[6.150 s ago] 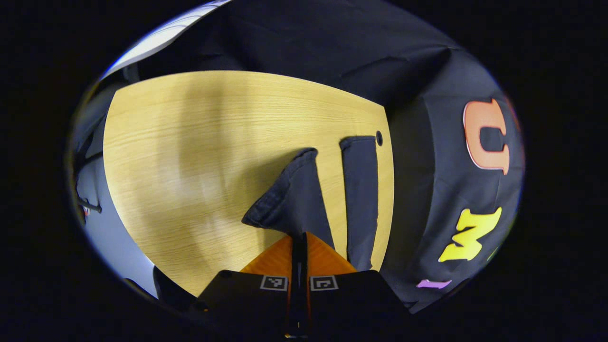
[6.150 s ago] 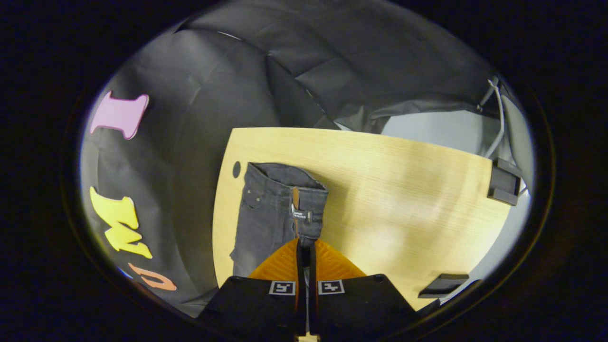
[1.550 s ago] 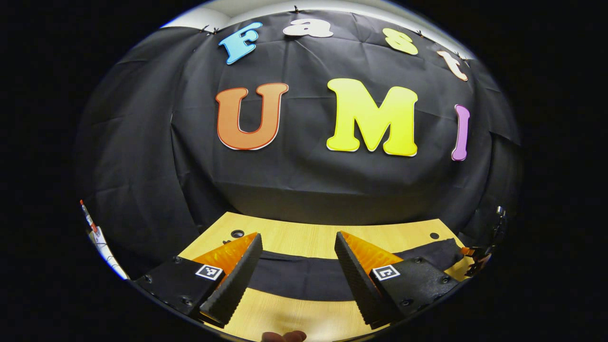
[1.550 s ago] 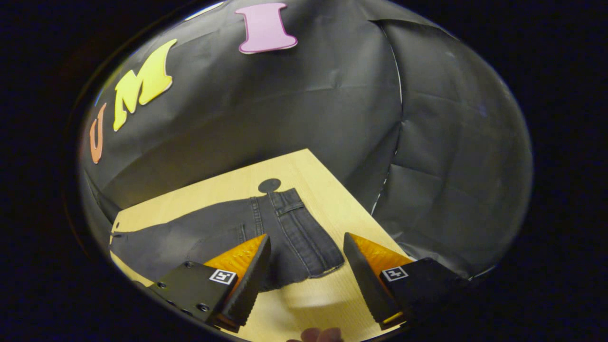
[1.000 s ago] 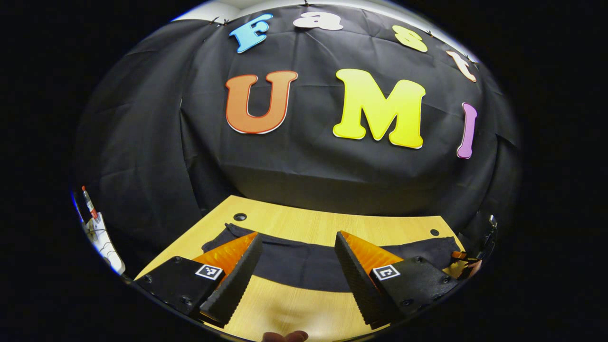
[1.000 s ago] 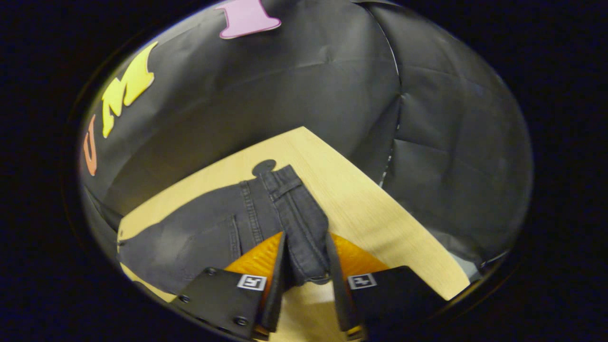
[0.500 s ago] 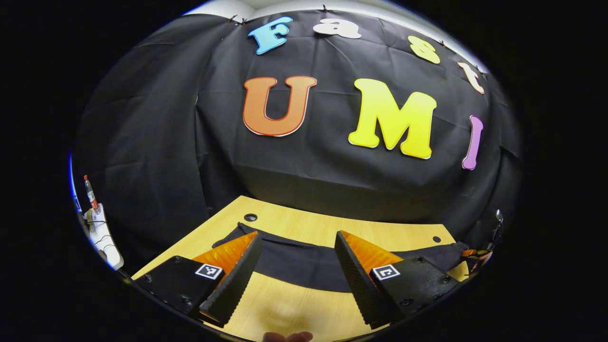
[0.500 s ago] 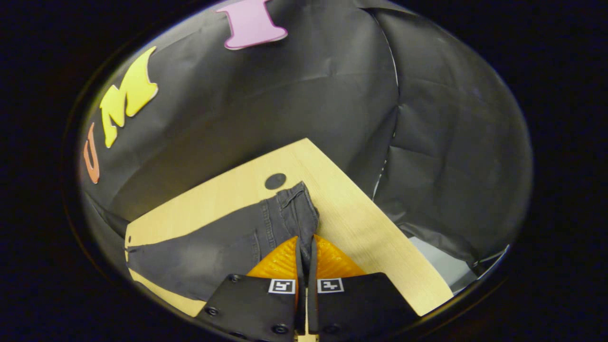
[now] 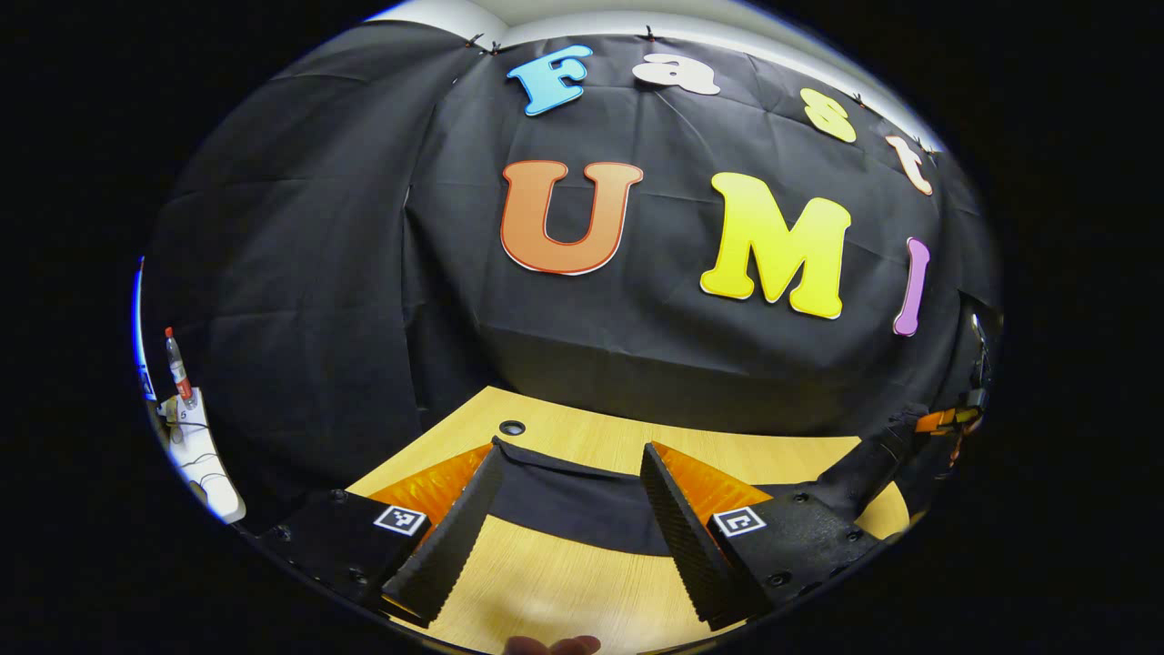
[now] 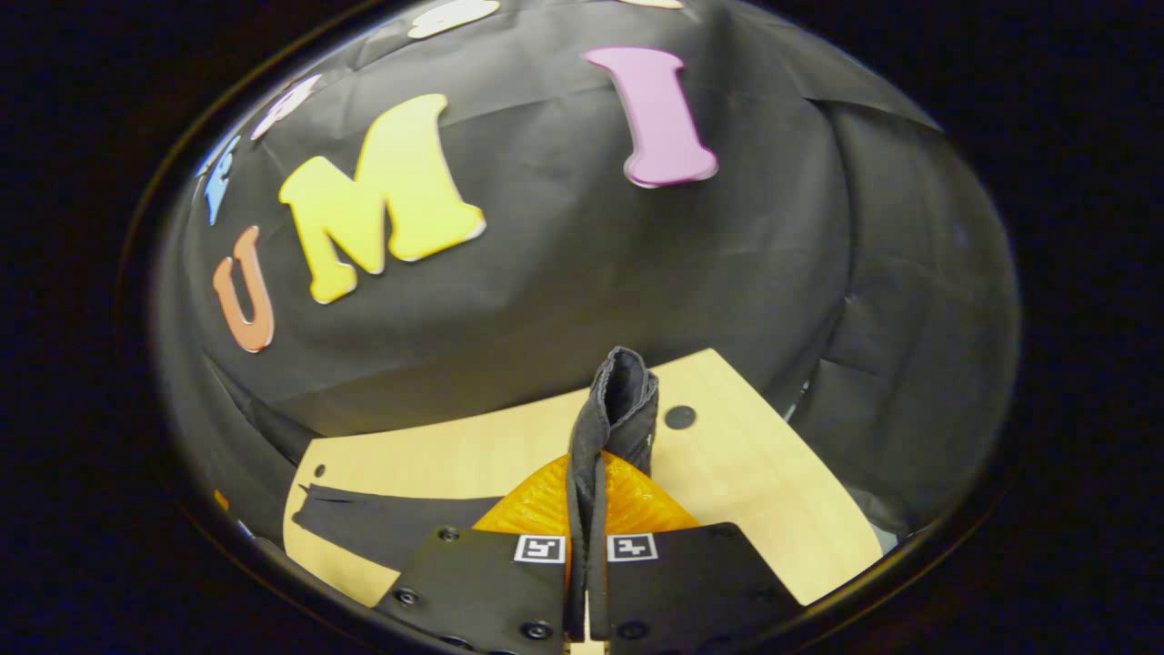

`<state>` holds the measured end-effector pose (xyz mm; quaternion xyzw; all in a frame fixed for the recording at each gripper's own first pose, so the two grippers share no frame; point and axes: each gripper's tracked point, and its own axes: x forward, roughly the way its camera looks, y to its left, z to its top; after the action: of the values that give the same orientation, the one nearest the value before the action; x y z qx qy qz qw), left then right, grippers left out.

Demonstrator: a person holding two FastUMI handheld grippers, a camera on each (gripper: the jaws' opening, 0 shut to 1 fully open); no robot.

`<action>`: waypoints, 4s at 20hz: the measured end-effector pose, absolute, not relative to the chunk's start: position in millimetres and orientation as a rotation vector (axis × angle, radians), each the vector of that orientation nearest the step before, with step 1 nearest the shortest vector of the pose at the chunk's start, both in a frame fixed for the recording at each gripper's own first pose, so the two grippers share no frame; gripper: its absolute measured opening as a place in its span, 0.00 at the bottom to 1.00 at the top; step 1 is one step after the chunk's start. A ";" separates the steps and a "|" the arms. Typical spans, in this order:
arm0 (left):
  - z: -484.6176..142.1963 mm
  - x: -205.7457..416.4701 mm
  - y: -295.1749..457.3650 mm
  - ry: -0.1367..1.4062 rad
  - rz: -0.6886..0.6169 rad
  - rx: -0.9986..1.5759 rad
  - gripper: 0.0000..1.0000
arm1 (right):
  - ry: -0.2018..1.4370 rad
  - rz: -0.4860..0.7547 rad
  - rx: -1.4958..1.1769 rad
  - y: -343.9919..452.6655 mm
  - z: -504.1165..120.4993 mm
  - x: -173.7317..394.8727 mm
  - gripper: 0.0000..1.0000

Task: Grasp the waist and the cuffs of the jeans and fold them to make the two legs overlap; first hold the waist and fold one-third of the jeans toward the cuffs, then hold the cuffs and fold the remaining one-third in the same direction to finish folding.

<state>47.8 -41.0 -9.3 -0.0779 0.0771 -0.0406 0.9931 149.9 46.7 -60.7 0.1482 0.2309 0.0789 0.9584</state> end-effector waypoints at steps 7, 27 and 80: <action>-18.1 44.7 -6.4 0.136 -0.087 -0.212 0.98 | 0.412 0.333 0.149 218.6 -23.9 114.6 0.02; -56.9 3.7 105.6 0.201 0.093 -0.273 0.99 | 0.601 0.541 -0.255 467.2 -247.8 70.0 0.04; -214.4 238.4 62.6 0.515 0.030 -1.224 0.13 | 0.610 0.171 0.088 106.1 -103.8 -68.5 0.98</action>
<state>238.4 62.6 -214.4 -0.5681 0.2391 0.0137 0.7873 -68.5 106.1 -103.8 0.0433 0.2996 0.0840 0.9494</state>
